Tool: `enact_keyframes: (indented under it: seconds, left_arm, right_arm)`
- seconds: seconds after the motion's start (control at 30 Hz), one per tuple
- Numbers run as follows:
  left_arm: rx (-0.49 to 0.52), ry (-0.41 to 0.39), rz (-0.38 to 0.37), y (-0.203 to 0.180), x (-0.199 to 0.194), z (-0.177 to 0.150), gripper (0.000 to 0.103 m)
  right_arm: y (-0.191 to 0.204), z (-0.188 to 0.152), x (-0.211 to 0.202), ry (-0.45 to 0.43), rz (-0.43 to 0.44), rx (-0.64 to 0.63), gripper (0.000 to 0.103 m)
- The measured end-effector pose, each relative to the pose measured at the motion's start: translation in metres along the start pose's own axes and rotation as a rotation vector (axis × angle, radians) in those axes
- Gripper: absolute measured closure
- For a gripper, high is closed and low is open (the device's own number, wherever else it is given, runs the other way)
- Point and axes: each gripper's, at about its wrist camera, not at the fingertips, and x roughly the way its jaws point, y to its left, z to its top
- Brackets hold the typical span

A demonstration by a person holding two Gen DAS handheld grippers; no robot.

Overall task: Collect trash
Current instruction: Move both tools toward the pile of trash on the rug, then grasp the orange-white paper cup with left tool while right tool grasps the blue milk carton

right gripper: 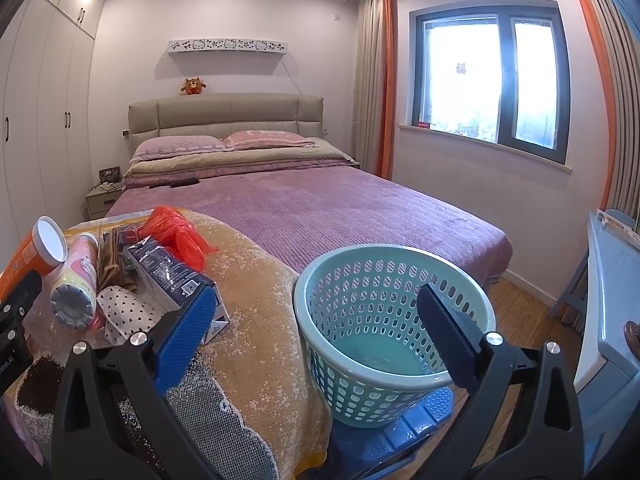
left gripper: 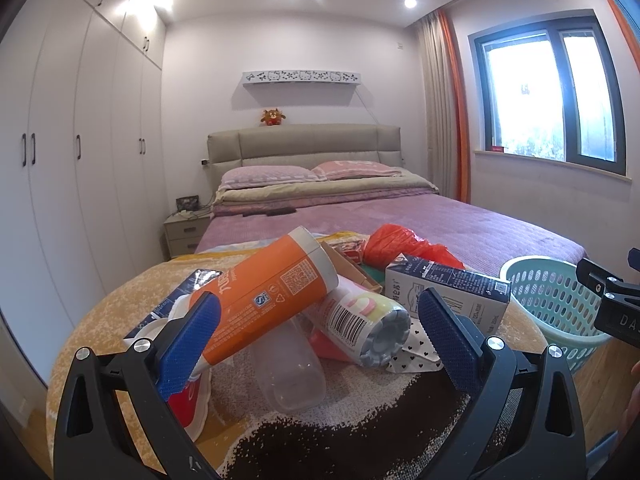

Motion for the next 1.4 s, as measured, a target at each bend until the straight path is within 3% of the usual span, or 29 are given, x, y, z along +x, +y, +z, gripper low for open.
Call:
enact_keyframes:
  seconds: [0.67,0.83,0.9,0.93,1.03,1.17,1.3,1.4]
  left_arm:
    - [-0.006,-0.025,0.011,0.002,-0.006,0.001,0.007]
    - [-0.026,-0.040,-0.007,0.017,-0.032,0.009,0.007]
    - [-0.053,-0.041,-0.029,0.034,-0.043,0.017,0.007]
    - [-0.059,-0.035,-0.034,0.041,-0.046,0.020,0.007]
    - [-0.046,0.027,-0.051,0.068,-0.042,0.031,0.007]
    - [-0.010,0.167,-0.186,0.092,-0.008,0.044,0.007]
    - [0.052,0.271,-0.276,0.100,0.029,0.048,0.007]
    - [0.099,0.320,-0.275,0.097,0.043,0.042,0.007]
  right_arm:
    - [0.001,0.000,0.001,0.003,0.013,0.000,0.008]
    - [0.006,0.005,0.000,-0.007,0.058,-0.016,0.020]
    - [0.013,0.007,0.003,0.003,0.101,-0.030,0.038]
    - [0.017,0.007,0.004,0.012,0.128,-0.040,0.040]
    - [0.028,0.012,0.013,0.032,0.193,-0.054,0.043]
    - [0.043,0.020,0.033,0.077,0.262,-0.087,0.042]
    - [0.054,0.021,0.048,0.126,0.312,-0.117,0.033]
    - [0.060,0.020,0.051,0.136,0.328,-0.134,0.033]
